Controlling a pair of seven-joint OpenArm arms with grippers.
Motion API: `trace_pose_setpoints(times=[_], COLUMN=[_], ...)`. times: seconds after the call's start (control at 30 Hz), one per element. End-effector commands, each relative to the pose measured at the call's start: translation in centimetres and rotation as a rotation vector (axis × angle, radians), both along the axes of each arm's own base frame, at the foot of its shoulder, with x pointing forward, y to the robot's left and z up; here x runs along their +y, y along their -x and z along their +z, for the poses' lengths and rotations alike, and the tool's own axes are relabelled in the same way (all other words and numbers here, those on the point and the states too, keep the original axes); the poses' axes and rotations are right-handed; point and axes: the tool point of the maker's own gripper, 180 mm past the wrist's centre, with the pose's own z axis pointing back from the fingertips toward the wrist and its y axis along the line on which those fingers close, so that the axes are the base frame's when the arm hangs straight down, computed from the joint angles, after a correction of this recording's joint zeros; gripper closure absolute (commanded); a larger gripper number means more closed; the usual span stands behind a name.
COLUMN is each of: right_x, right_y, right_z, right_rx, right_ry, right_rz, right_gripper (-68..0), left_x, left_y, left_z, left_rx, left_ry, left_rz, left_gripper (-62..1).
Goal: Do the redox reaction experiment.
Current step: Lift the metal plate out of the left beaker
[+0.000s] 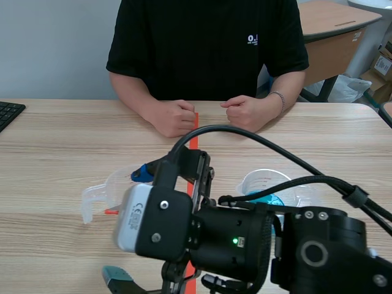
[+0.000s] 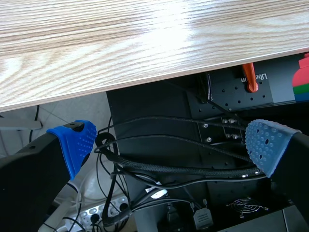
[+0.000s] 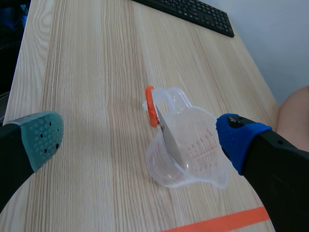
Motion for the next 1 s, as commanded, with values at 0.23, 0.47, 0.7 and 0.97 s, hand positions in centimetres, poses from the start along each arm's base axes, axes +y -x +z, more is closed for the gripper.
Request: trace_pose_setpoints(times=[0.23,0.47,0.7,0.97], right_x=[1.00,1.09,1.11,1.11], right_y=[-0.89,-0.86,-1.05,-1.05], right_z=[1.30,1.59,1.86,1.87], right_rx=[-0.061,-0.067,-0.077,-0.078], right_ry=[-0.046,-0.059,-0.065,-0.066], right_rz=[-0.021,-0.015,-0.012,-0.012], right_gripper=[-59.6,-38.5,-23.9,-7.5], left_x=[-0.18,-0.19,-0.15,-0.15], left_y=[-0.21,-0.42,-0.06,-0.07], left_z=[0.32,0.29,-0.03,-0.03], left_rx=[-0.014,-0.017,0.009,0.009], left_ry=[0.010,0.010,0.004,0.004], left_rz=[0.005,0.004,-0.001,0.000], left_gripper=[-62.3,-62.3,-62.3,-62.3])
